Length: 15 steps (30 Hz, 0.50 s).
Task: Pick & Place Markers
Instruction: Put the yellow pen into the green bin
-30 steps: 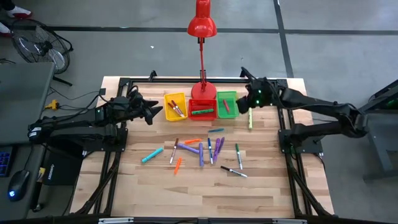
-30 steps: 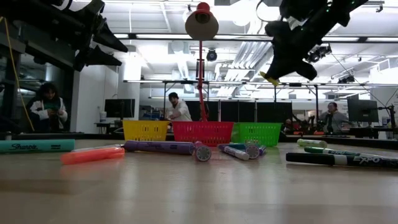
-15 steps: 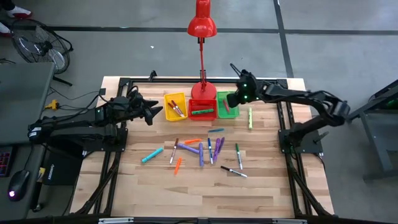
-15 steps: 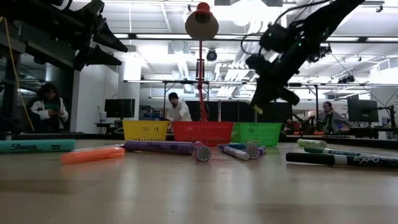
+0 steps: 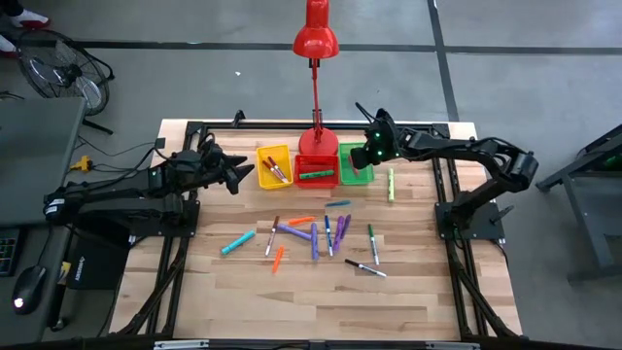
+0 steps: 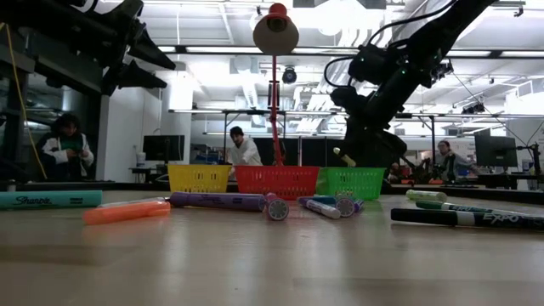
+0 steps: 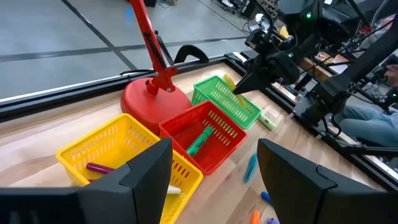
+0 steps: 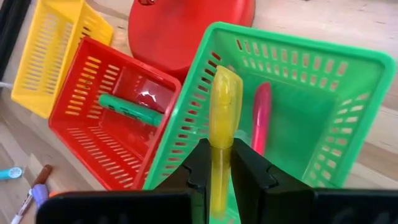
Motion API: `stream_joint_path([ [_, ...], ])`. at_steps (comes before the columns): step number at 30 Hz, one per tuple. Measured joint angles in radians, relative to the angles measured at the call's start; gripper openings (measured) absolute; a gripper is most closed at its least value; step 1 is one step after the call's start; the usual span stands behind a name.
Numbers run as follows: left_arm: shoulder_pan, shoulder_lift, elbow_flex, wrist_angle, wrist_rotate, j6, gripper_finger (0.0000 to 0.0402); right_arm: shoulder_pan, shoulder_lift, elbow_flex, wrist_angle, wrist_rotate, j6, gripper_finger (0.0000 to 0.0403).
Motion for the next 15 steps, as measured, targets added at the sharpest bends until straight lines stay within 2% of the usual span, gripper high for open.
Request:
stream_joint_path([
  [15,0.0,0.0,0.0,0.0,-0.007,0.0,0.0232,-0.003,0.0,0.0,-0.073,0.029,-0.053,0.0037],
])
